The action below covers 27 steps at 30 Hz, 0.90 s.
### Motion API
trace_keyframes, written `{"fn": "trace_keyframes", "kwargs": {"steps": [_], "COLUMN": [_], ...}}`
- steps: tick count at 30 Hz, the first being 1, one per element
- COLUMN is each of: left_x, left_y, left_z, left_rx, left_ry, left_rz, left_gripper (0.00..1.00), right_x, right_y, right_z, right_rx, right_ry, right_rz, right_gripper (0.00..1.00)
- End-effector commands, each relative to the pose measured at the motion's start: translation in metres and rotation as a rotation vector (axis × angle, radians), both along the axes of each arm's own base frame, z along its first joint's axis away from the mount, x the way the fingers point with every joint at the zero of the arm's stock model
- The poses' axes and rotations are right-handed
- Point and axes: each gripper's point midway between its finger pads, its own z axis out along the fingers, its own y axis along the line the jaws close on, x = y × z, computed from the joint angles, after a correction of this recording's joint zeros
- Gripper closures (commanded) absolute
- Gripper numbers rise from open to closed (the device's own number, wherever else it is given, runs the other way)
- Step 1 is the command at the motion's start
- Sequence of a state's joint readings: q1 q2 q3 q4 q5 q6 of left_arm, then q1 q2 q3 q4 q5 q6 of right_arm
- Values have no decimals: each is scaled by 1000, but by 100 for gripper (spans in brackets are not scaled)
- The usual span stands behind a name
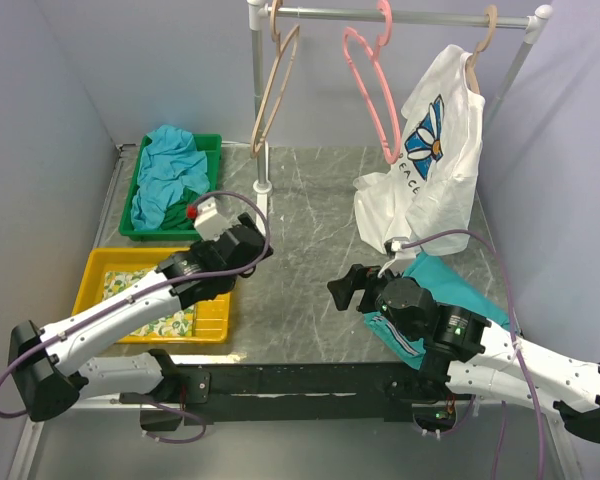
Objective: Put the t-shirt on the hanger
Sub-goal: Pick up the T-shirt and place it in the bin.
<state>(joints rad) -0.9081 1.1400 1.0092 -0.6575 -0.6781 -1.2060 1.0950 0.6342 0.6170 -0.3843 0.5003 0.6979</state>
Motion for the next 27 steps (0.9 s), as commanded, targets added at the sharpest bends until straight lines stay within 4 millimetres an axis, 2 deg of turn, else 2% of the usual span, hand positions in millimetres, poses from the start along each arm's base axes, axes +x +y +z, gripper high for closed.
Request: {"fn": "trace_keyframes", "kwargs": {"steps": [1, 5, 6, 8, 11, 12, 14, 15, 16, 17, 18, 20, 22, 24, 27], "left_x": [8, 24, 32, 47, 75, 92, 112, 133, 142, 152, 170, 185, 209, 230, 248], "left_y": [14, 34, 45, 54, 77, 102, 125, 155, 169, 182, 204, 228, 253, 269, 286], "left_z": [21, 38, 40, 47, 47, 50, 55, 56, 55, 51, 42, 32, 15, -4, -35], "left_rx": [-69, -80, -75, -98, -153, -141, -149, -131, -119, -105, -74, -25, 32, 70, 108], "left_ry": [-66, -107, -111, -127, -110, -118, -137, -141, -133, -117, -84, -52, -11, 38, 115], "left_rz": [5, 82, 113, 137, 173, 236, 280, 346, 381, 416, 462, 525, 562, 561, 578], "left_gripper": [4, 4, 4, 4, 4, 4, 4, 2, 1, 3, 5, 10, 15, 21, 27], "right_x": [2, 2, 3, 4, 6, 6, 5, 4, 2, -1, -2, -5, -5, -6, -9], "right_y": [1, 4, 5, 6, 8, 9, 13, 16, 19, 23, 25, 28, 27, 26, 28], "right_z": [18, 20, 21, 21, 21, 21, 20, 22, 22, 20, 24, 25, 25, 24, 21], "right_rx": [45, 60, 63, 51, 46, 49, 56, 64, 70, 64, 72, 68, 67, 68, 77], "right_ry": [-29, -38, -42, -45, -55, -53, -49, -51, -50, -43, -43, -40, -34, -30, -24], "right_rz": [-2, 5, 7, 9, 10, 11, 28, 40, 56, 83, 100, 122, 119, 118, 135], "right_gripper": [0, 0, 0, 0, 0, 0, 0, 0, 0, 0, 0, 0, 0, 0, 0]}}
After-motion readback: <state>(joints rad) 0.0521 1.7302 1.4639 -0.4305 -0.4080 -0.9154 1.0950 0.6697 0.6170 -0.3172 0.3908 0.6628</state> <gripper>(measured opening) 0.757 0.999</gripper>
